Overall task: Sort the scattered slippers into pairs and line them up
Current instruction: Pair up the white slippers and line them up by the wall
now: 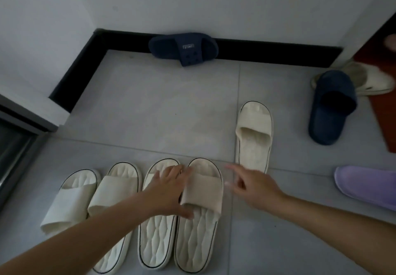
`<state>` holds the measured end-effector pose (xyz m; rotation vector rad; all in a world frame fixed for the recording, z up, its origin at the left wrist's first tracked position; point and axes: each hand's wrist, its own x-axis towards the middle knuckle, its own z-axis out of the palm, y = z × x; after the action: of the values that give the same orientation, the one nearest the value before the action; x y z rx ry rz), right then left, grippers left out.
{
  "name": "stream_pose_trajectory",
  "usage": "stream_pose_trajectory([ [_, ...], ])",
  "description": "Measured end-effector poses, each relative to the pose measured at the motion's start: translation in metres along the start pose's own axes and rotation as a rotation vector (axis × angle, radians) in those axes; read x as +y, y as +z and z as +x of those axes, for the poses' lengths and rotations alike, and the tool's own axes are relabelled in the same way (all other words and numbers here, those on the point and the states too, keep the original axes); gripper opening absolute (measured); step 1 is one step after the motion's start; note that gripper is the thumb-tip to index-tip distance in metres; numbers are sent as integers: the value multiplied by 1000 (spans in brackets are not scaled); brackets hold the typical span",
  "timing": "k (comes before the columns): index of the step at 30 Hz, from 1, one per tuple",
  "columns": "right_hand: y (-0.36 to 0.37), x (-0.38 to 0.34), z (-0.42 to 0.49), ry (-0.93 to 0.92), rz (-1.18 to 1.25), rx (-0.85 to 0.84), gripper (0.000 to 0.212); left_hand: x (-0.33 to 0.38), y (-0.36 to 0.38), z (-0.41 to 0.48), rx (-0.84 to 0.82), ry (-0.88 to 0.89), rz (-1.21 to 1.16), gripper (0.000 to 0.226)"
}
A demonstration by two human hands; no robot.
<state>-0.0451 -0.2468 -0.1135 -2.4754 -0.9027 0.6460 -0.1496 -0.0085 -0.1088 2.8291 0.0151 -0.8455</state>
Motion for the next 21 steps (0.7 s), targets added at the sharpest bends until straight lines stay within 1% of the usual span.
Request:
stream_pose_trajectory([
  [2,-28,16,20,94,-5,183,40,12,-12,7,52,29,-17,118],
  [3,-42,24,29,141,-14,246,41,17,-20,12,72,39,-21,116],
  [5,-64,40,44,259,-72,298,49,29,-42,27,110,42,-45,111],
  [7,-74,51,56,399,-143,268,60,41,-64,44,159,36,-91,104],
  [9,-77,63,62,522,-124,198,67,57,-85,62,186,30,-135,94],
  [11,-75,74,64,593,-85,121,63,74,-103,77,181,38,-136,87],
  [13,-74,86,63,520,-116,53,56,91,-114,90,166,76,-83,82],
  [15,-82,98,59,423,-201,13,59,110,-119,103,148,130,8,78],
  [16,-88,106,57,415,-224,26,62,120,-120,110,140,154,62,77],
  [18,-102,125,52,446,-210,104,63,139,-119,128,126,181,162,83],
  [21,-118,153,44,452,-101,244,58,162,-121,157,131,158,206,94],
])
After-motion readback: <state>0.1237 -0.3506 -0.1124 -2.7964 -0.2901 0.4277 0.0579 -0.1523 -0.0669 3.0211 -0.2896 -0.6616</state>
